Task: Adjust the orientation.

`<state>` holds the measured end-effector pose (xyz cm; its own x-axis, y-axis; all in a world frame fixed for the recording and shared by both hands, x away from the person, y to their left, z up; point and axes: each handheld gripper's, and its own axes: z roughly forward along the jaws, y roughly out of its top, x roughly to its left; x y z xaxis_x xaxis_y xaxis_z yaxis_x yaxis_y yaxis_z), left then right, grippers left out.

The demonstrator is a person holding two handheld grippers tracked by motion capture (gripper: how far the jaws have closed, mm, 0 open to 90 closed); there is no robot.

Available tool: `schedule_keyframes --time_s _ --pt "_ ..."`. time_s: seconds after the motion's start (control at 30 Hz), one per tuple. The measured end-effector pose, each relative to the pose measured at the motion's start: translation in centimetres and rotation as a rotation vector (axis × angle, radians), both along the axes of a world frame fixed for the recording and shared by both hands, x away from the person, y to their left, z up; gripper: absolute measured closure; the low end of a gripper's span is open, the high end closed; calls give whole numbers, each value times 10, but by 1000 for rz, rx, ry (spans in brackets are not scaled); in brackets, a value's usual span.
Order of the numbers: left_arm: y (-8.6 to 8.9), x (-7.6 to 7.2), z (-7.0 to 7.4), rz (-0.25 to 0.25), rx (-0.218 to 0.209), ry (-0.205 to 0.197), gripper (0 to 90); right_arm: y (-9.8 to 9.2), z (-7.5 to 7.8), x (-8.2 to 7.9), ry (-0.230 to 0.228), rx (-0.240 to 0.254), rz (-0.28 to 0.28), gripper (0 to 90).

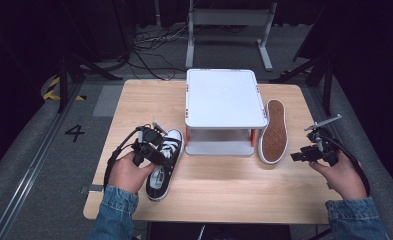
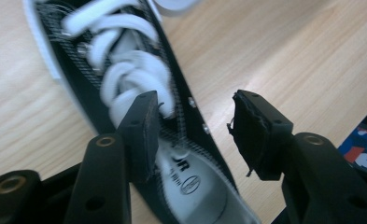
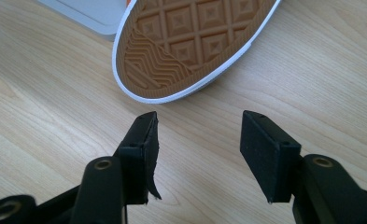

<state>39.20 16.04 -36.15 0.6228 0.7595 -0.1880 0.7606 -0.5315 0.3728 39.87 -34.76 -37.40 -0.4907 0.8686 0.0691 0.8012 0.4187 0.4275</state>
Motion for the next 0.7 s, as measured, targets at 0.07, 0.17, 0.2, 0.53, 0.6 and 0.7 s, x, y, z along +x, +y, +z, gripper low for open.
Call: schedule_keyframes --time_s 0.07,0.17,0.2,0.53,0.6,0.7 --pt "9 -2 6 55 57 -49 445 -1 0 0 0 4 -4 479" --pt "16 1 1 51 90 -16 413 -1 -1 -1 3 -1 -6 478" --pt "15 3 -3 36 104 1 405 0 -2 -1 5 -3 -2 478" --pt "-3 19 -29 6 129 120 861 0 -4 -4 11 -11 0 476" --pt "6 18 -23 51 72 131 870 -1 -4 -5 7 -12 3 476" --pt "6 16 -22 29 -21 174 868 -2 -3 -5 3 -12 -3 474"
